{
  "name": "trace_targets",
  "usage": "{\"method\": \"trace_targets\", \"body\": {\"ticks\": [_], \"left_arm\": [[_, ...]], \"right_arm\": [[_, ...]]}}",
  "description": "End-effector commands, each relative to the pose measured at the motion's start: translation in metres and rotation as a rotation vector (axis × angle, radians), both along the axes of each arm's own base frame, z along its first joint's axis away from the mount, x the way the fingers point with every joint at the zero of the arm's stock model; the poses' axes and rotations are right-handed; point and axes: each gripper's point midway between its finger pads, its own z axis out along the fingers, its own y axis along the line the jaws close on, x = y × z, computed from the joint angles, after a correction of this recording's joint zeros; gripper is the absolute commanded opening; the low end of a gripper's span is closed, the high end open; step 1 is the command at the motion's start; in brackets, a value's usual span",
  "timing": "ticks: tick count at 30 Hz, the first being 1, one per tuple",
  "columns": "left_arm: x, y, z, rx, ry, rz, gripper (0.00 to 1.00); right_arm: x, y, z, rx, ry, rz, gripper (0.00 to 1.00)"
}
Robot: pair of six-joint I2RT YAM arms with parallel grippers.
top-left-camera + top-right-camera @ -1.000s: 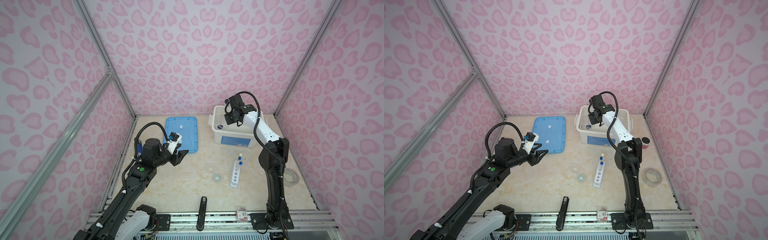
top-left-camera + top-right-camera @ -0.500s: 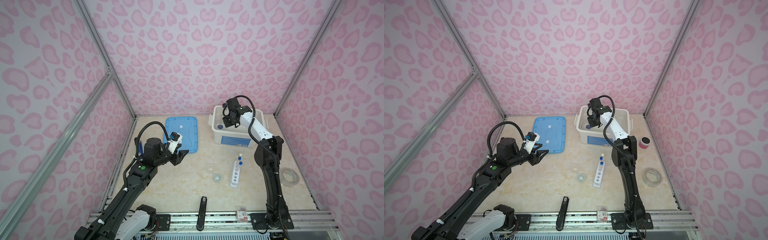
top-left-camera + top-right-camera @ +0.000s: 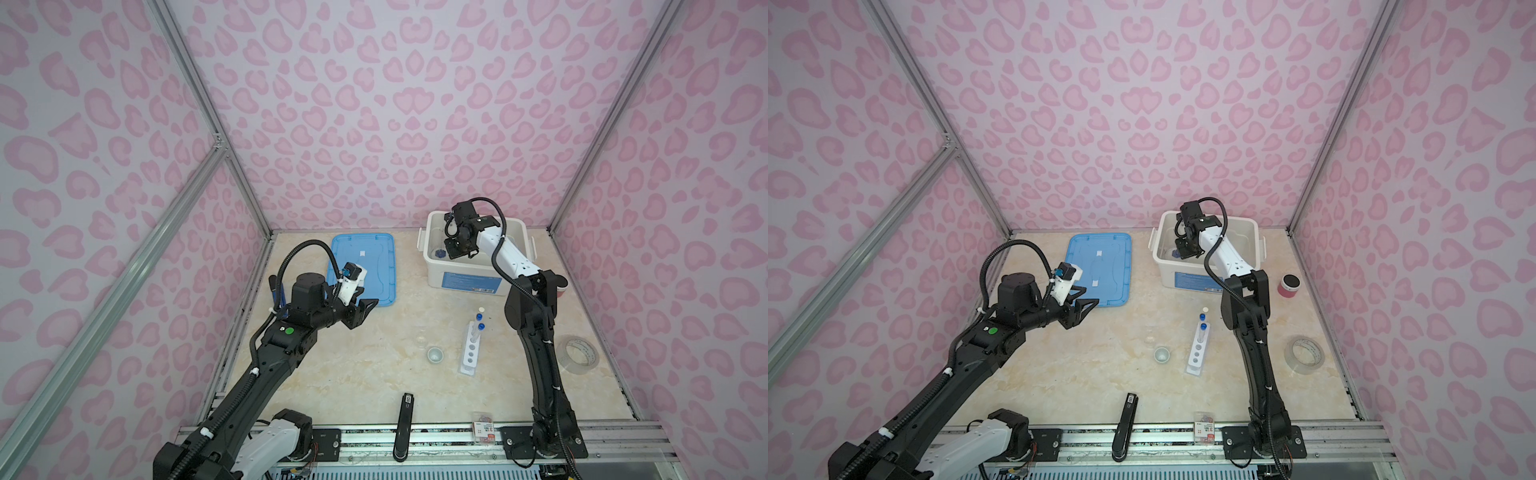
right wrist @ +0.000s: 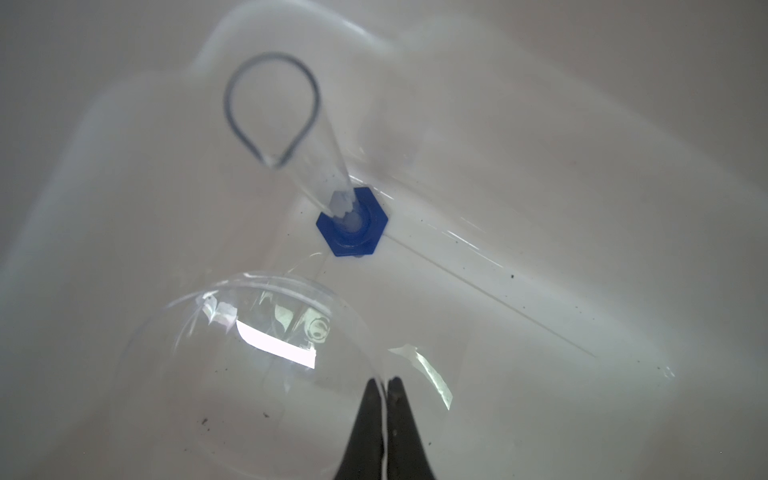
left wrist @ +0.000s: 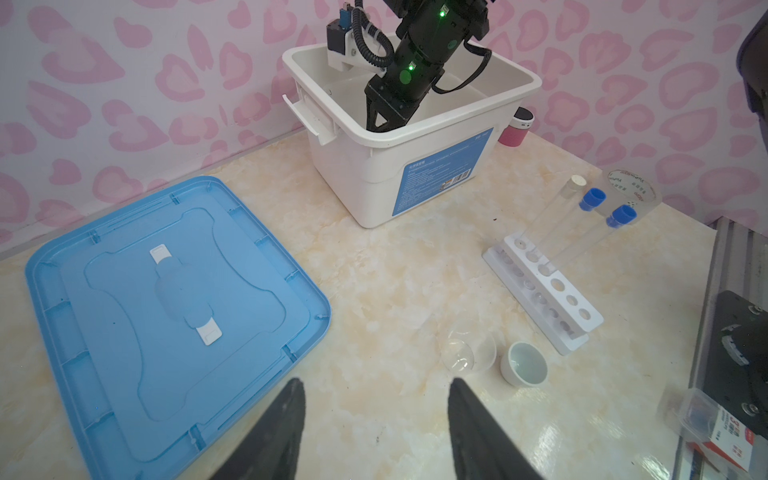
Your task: Organize the chemistry lab equipment
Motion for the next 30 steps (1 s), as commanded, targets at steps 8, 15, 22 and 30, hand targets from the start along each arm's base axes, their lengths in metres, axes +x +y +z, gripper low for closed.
{"method": "trace_targets", "body": {"ticks": [8, 15, 22, 30], "left_arm": [[0.004, 0.0, -0.007, 0.022, 0.016, -0.002, 0.57], [0.005, 0.0, -0.008, 0.027, 0.019, 0.0, 0.57], [0.007, -0.001, -0.01, 0.028, 0.029, -0.001, 0.57], [0.008, -0.001, -0.013, 0.032, 0.039, -0.001, 0.57]], "right_arm": [[0.009, 0.002, -0.02, 0.036, 0.023, -0.008, 0.05], [0.011, -0.001, -0.033, 0.041, 0.045, -0.011, 0.05], [0.014, -0.003, -0.041, 0.048, 0.054, -0.014, 0.05], [0.015, -0.005, -0.054, 0.056, 0.077, -0.017, 0.05]]}}
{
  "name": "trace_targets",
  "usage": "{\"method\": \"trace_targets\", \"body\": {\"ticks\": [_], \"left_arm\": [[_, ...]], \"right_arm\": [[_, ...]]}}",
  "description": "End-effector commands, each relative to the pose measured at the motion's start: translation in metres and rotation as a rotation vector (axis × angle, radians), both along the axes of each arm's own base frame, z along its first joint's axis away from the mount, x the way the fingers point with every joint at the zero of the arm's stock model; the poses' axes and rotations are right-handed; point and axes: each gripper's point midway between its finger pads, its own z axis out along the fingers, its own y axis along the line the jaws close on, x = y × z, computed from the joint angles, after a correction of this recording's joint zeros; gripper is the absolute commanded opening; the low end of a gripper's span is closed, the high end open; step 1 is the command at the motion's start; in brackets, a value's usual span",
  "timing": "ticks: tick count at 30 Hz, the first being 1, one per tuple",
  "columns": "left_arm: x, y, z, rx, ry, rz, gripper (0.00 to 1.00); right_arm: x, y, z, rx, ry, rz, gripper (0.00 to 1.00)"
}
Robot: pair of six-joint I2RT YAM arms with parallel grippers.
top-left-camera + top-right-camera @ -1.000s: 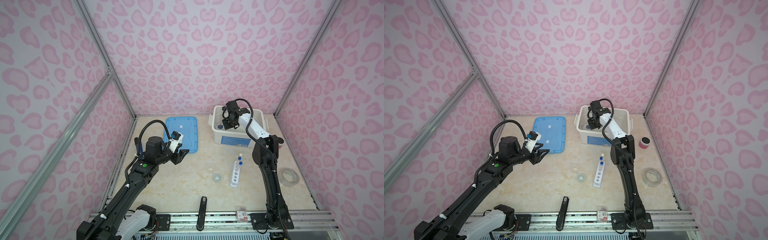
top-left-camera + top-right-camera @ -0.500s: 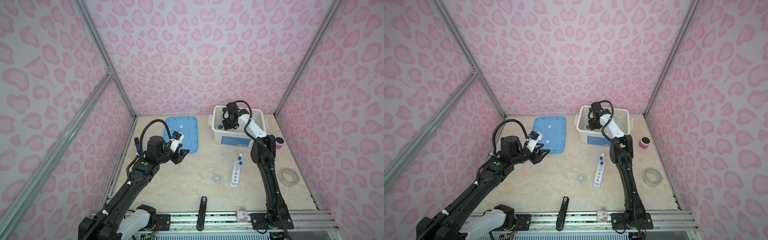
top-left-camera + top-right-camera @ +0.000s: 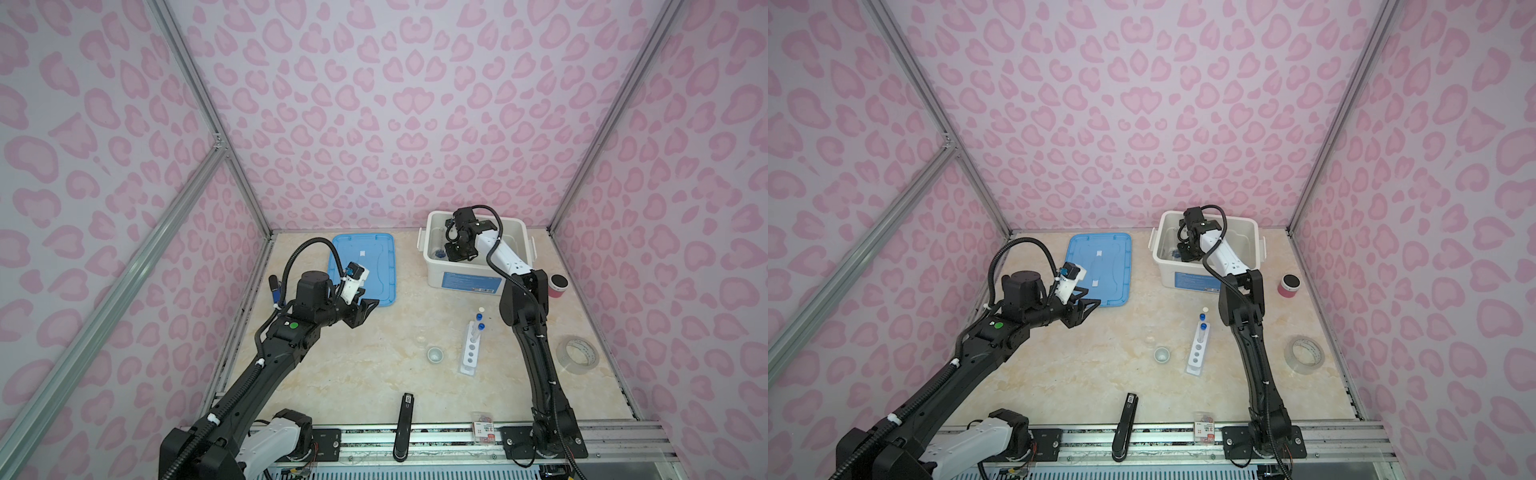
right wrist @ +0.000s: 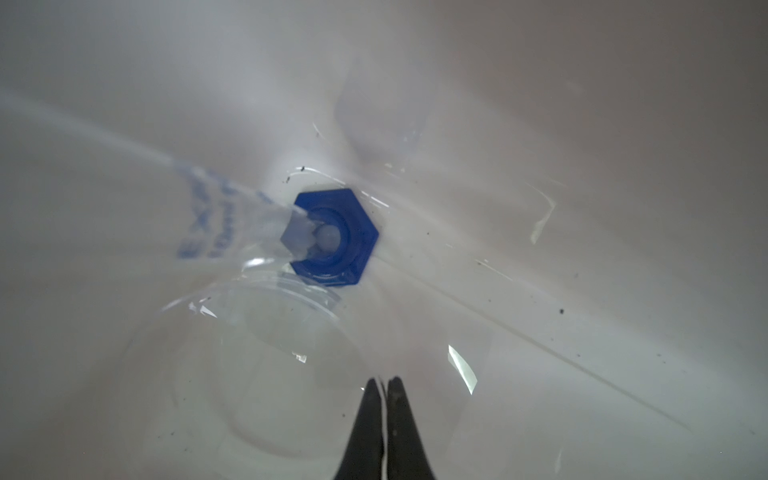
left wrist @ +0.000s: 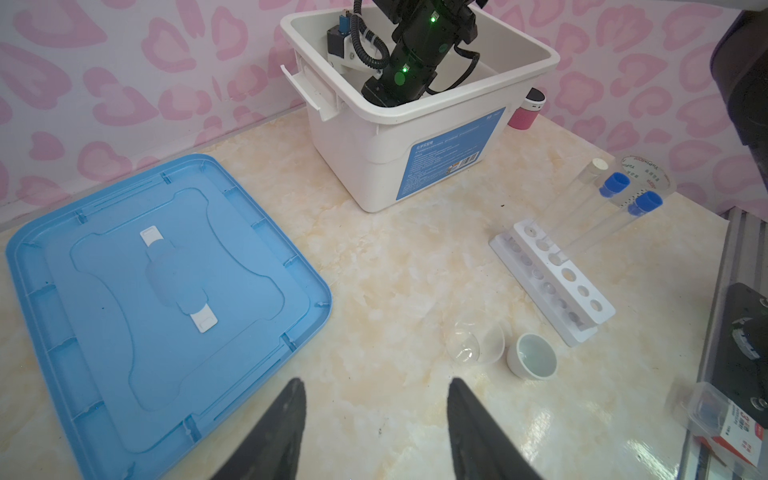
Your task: Organize the chemistry lab equipment
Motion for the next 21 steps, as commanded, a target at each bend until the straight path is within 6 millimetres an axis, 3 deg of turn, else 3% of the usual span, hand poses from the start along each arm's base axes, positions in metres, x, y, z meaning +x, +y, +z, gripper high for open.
{"method": "trace_targets", "body": {"ticks": [1, 21], "left_arm": [[0.002, 0.0, 0.004, 0.005, -0.013, -0.003, 0.57], [0.005, 0.0, 0.0, 0.016, -0.004, -0.003, 0.57]], "right_arm": [[0.0, 0.0, -0.009, 0.007, 0.015, -0.003, 0.05], [-0.001, -0.002, -0.028, 0.017, 0.052, -0.005, 0.05]]}}
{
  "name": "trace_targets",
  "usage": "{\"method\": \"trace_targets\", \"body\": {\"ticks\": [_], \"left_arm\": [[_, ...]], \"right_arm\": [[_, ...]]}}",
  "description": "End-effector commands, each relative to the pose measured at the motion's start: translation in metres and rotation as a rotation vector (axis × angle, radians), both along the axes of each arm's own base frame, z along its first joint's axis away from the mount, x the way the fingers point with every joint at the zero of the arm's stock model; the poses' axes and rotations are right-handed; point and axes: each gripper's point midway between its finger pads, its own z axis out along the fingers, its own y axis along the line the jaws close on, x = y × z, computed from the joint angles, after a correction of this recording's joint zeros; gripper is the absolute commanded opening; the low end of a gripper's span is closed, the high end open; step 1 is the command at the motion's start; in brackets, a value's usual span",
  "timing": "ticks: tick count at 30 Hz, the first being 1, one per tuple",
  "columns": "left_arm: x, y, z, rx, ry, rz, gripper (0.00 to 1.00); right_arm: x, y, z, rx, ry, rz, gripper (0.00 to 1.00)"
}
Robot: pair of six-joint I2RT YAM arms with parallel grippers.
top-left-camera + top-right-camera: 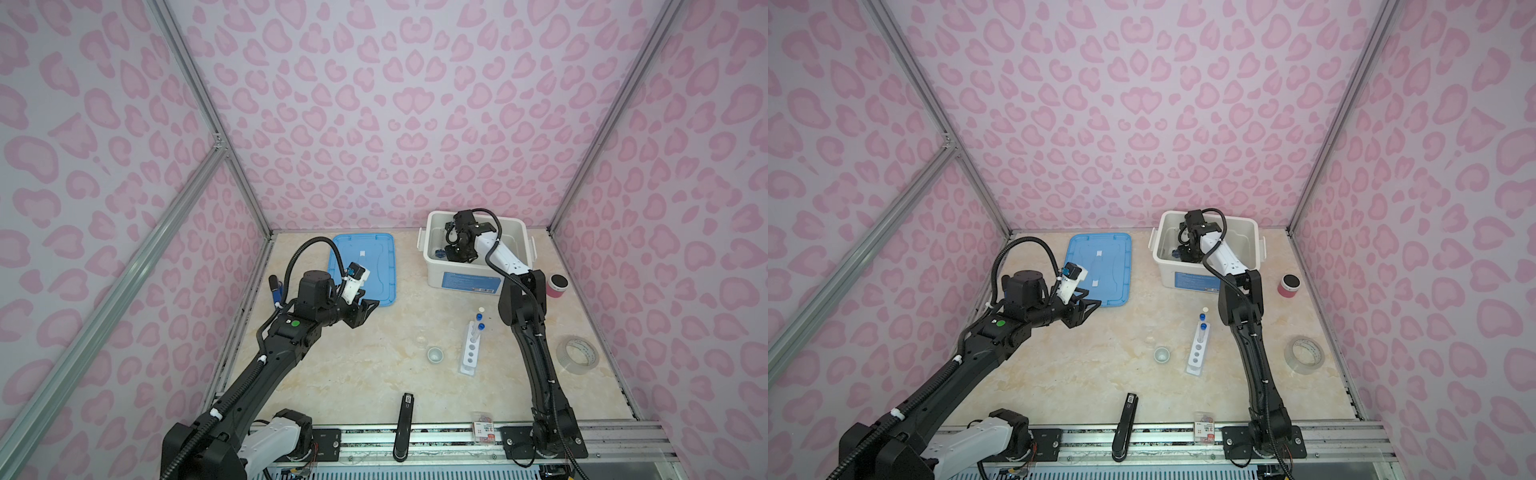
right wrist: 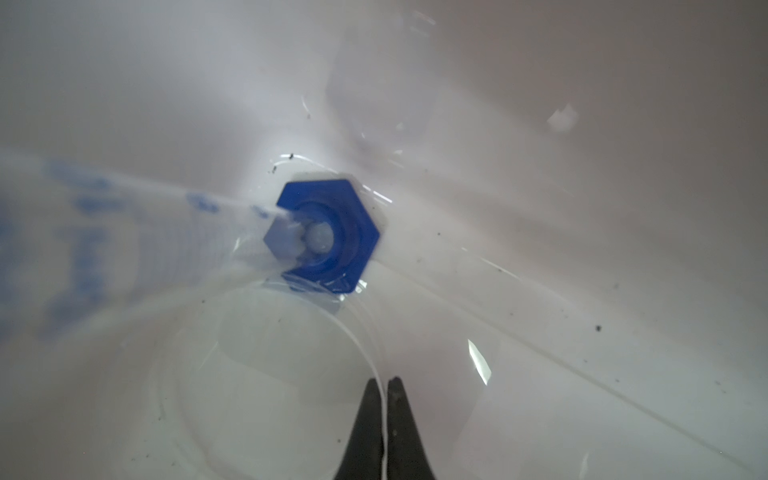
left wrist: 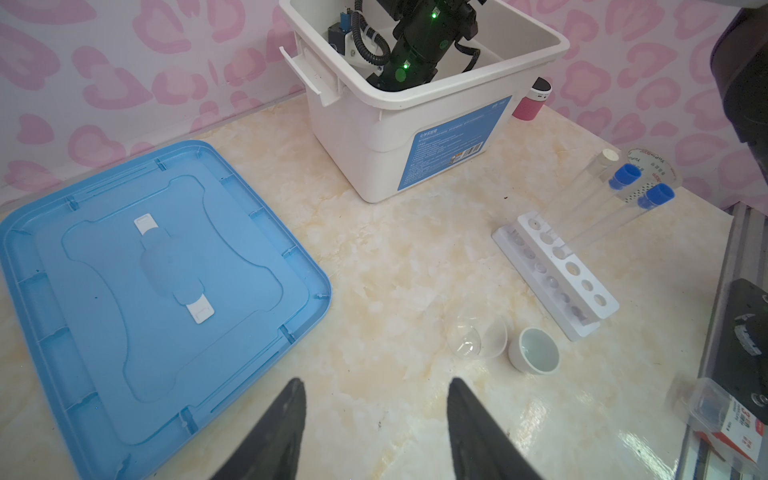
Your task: Organize the chemistry lab equipment
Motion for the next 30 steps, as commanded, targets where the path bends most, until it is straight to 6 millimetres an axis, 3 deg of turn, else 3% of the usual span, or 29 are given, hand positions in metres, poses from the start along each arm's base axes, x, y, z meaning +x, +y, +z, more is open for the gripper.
{"method": "trace_targets", "body": {"ticks": [1, 15, 22, 30], "left_arm": [[0.003, -0.001, 0.006, 0.003, -0.026, -0.006, 0.57], [0.003, -0.001, 0.008, 0.005, -0.031, -0.008, 0.58], [0.001, -0.001, 0.013, -0.003, -0.042, -0.012, 0.58], [-0.005, -0.001, 0.023, -0.019, -0.07, -0.02, 0.58]], "right_arm": [[-0.001, -0.001, -0.012, -0.003, 0.021, -0.007, 0.05], [0.0, -0.002, -0.005, -0.005, 0.013, -0.006, 0.15], [0.0, -0.002, 0.016, 0.002, -0.01, -0.002, 0.19], [-0.004, -0.004, 0.055, 0.002, -0.053, 0.002, 0.19]]}}
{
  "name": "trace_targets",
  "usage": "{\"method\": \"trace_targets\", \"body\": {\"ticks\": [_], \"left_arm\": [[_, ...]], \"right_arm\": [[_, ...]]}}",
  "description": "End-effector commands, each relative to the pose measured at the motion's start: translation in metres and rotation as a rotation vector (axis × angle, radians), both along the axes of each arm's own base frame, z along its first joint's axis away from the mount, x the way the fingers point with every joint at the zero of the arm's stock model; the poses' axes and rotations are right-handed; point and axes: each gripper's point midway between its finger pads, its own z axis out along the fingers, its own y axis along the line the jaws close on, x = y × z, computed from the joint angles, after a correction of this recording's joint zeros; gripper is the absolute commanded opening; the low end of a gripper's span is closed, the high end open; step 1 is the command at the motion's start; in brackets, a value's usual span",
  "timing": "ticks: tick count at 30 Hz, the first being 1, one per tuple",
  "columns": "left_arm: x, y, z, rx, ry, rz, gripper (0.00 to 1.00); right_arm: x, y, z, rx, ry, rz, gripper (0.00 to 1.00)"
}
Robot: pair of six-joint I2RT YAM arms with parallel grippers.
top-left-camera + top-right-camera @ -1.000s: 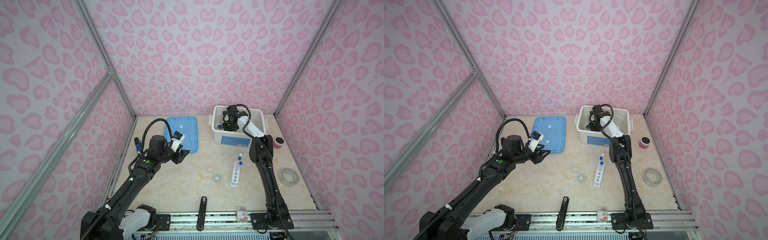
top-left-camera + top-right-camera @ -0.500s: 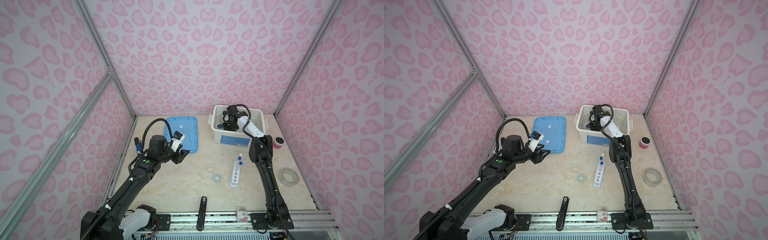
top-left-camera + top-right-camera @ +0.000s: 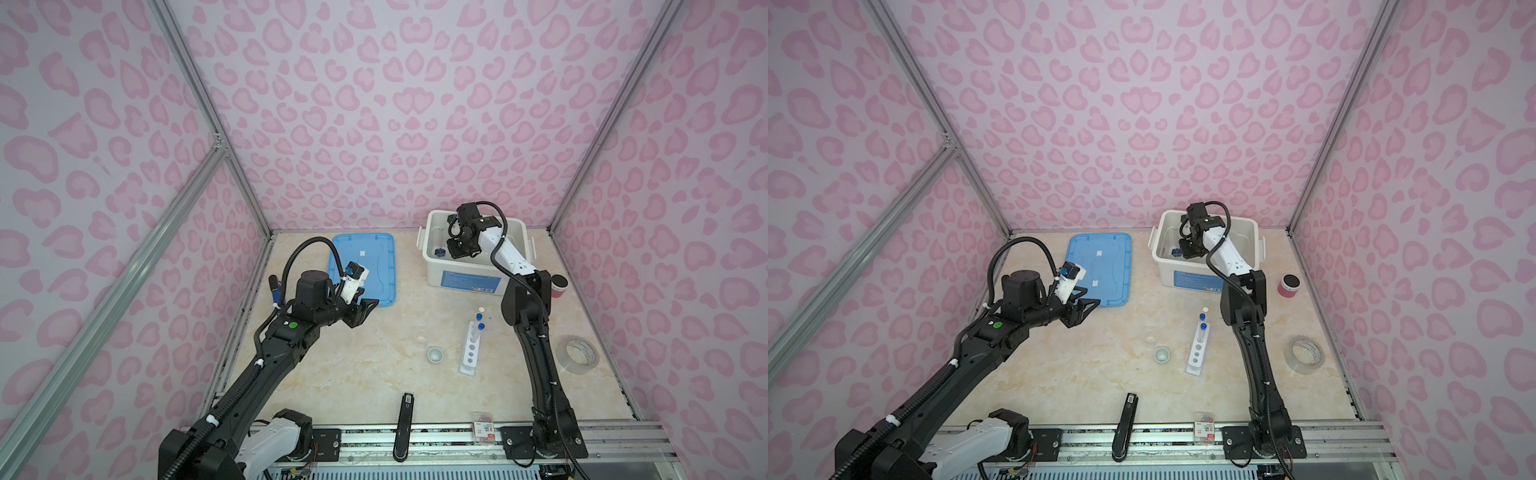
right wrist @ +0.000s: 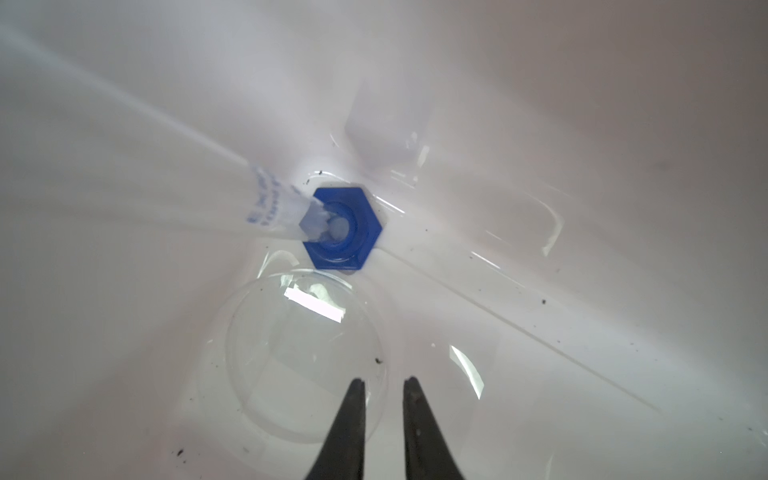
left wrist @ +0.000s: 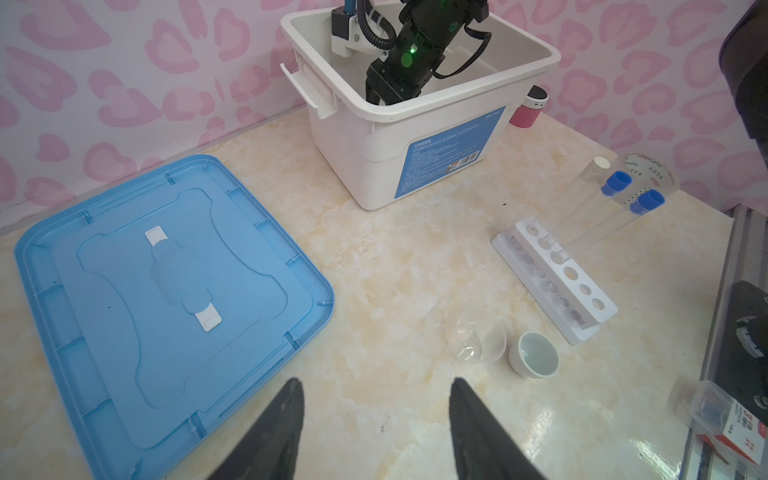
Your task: Organize the chemistry lab equipment
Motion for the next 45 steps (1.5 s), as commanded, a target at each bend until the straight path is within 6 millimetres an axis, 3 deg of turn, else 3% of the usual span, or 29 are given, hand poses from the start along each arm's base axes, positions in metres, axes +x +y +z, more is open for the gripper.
{"method": "trace_targets", "body": {"ticks": [1, 12, 13, 14, 17, 23, 27, 32, 35, 38, 45], "left_arm": [[-0.003, -0.002, 0.012, -0.015, -0.036, -0.017, 0.58], [-0.02, -0.004, 0.028, -0.064, -0.073, -0.054, 0.59], [-0.021, -0.004, 0.03, -0.069, -0.078, -0.058, 0.59], [-0.022, -0.005, 0.032, -0.074, -0.082, -0.062, 0.59], [-0.026, -0.006, 0.036, -0.083, -0.092, -0.074, 0.59], [-0.034, -0.013, 0.041, -0.092, -0.106, -0.104, 0.59], [-0.038, -0.014, 0.042, -0.09, -0.115, -0.111, 0.59], [-0.04, -0.016, 0.043, -0.095, -0.119, -0.121, 0.59], [-0.041, -0.017, 0.044, -0.097, -0.12, -0.123, 0.59], [-0.042, -0.016, 0.045, -0.095, -0.132, -0.129, 0.59], [-0.043, -0.019, 0.044, -0.109, -0.123, -0.14, 0.59]], "right_arm": [[-0.004, -0.003, 0.015, -0.014, -0.009, 0.003, 0.19], [-0.029, -0.007, 0.083, -0.051, -0.099, 0.014, 0.22], [-0.032, -0.006, 0.082, -0.058, -0.094, 0.017, 0.22], [-0.037, -0.007, 0.1, -0.061, -0.126, 0.02, 0.22], [-0.053, -0.002, 0.124, -0.078, -0.158, 0.04, 0.24], [-0.094, 0.008, 0.164, -0.1, -0.215, 0.084, 0.26], [-0.133, 0.012, 0.18, -0.178, -0.265, 0.083, 0.28], [-0.189, 0.039, 0.196, -0.142, -0.314, 0.168, 0.31], [-0.223, 0.058, 0.191, -0.105, -0.303, 0.221, 0.33], [-0.256, 0.074, 0.173, -0.096, -0.265, 0.289, 0.35], [-0.302, 0.104, 0.12, -0.068, -0.171, 0.364, 0.38]]}}
